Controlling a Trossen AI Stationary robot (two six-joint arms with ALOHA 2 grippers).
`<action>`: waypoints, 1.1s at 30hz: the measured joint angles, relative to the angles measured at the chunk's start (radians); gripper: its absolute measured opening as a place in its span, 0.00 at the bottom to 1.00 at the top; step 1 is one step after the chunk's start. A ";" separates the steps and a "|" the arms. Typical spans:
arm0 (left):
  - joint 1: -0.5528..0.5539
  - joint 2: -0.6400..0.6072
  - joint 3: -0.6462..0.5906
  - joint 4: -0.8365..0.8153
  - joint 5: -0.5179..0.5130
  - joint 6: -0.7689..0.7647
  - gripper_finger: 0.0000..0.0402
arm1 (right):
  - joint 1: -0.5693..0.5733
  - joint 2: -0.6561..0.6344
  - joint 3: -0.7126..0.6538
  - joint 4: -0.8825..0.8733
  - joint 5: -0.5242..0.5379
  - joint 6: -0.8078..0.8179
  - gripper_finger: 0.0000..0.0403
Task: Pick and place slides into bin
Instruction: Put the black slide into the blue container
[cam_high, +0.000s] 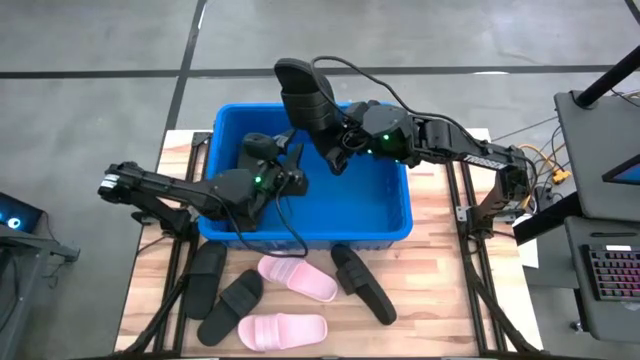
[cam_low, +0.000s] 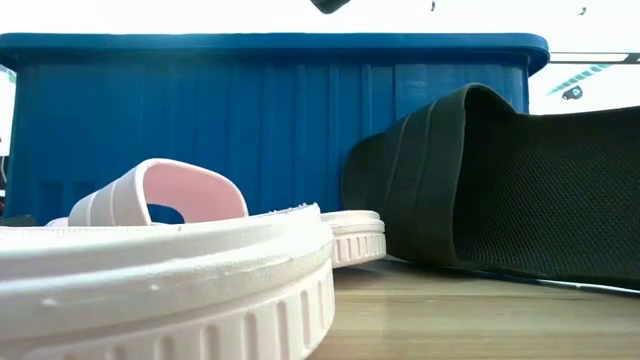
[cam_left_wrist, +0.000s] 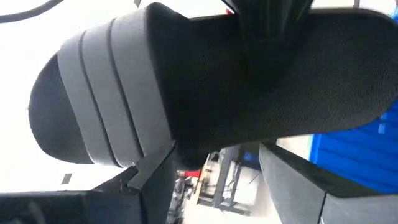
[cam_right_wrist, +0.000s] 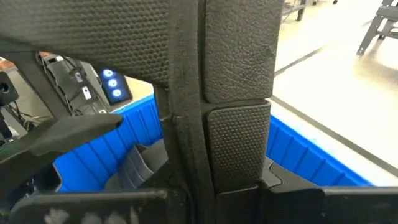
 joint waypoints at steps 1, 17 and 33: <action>0.000 0.003 0.001 0.002 -0.008 0.006 0.52 | 0.000 0.000 0.000 0.001 0.000 0.004 0.16; 0.017 0.003 0.013 0.131 -0.010 0.031 0.44 | 0.000 0.002 -0.002 -0.006 -0.053 0.044 0.16; 0.058 0.004 0.022 0.133 0.009 0.060 0.43 | 0.005 0.002 -0.026 -0.004 -0.118 0.092 0.16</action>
